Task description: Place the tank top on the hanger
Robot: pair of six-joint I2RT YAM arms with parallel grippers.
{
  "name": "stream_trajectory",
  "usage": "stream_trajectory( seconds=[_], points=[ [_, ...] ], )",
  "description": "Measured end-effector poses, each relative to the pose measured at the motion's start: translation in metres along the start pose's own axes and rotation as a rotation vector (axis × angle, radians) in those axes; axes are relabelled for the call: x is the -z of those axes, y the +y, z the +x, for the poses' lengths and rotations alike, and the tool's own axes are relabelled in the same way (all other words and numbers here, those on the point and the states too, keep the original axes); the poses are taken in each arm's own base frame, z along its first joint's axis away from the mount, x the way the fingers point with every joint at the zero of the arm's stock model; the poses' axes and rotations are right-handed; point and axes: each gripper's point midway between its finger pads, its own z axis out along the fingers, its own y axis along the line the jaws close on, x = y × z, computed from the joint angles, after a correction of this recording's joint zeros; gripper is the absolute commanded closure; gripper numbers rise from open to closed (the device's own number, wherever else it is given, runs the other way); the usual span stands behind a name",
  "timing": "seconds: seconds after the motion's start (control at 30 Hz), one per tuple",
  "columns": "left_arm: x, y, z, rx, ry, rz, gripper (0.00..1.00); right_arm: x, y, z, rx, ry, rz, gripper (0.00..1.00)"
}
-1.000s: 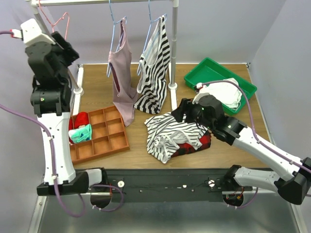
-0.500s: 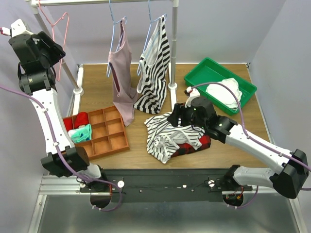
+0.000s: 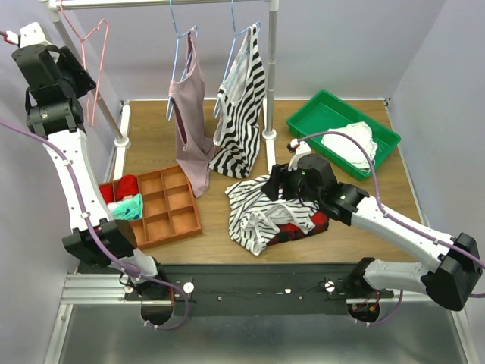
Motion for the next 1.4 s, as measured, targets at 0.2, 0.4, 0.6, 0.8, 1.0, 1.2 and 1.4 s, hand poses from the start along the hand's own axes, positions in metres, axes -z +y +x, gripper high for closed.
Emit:
stream_trajectory(
  seconds=[0.2, 0.4, 0.6, 0.8, 1.0, 1.2, 1.4],
  points=[
    [-0.03, 0.002, 0.038, -0.046, 0.092, -0.034, 0.46, 0.0, -0.001, 0.002, 0.006, 0.003, 0.002, 0.26],
    [-0.041, 0.0, 0.062, -0.083, 0.142, -0.058, 0.64, 0.0, -0.001, 0.002, 0.007, 0.003, 0.003, 0.26],
    [-0.043, -0.002, 0.065, -0.137, 0.137, -0.107, 0.95, -0.001, -0.003, 0.001, 0.007, -0.002, 0.013, 0.26],
    [-0.045, -0.015, 0.058, -0.173, 0.123, -0.103, 1.0, -0.001, -0.005, 0.0, 0.009, -0.007, 0.024, 0.26],
    [-0.035, -0.026, 0.025, -0.18, 0.051, -0.083, 1.0, -0.001, -0.007, -0.001, 0.015, -0.012, 0.034, 0.26],
    [-0.025, -0.031, 0.017, -0.177, 0.033, -0.067, 1.0, -0.001, -0.01, -0.002, 0.015, -0.018, 0.048, 0.26],
    [-0.005, -0.03, 0.037, -0.166, 0.08, -0.046, 1.0, -0.001, -0.012, -0.003, 0.016, -0.023, 0.059, 0.26]
  ],
)
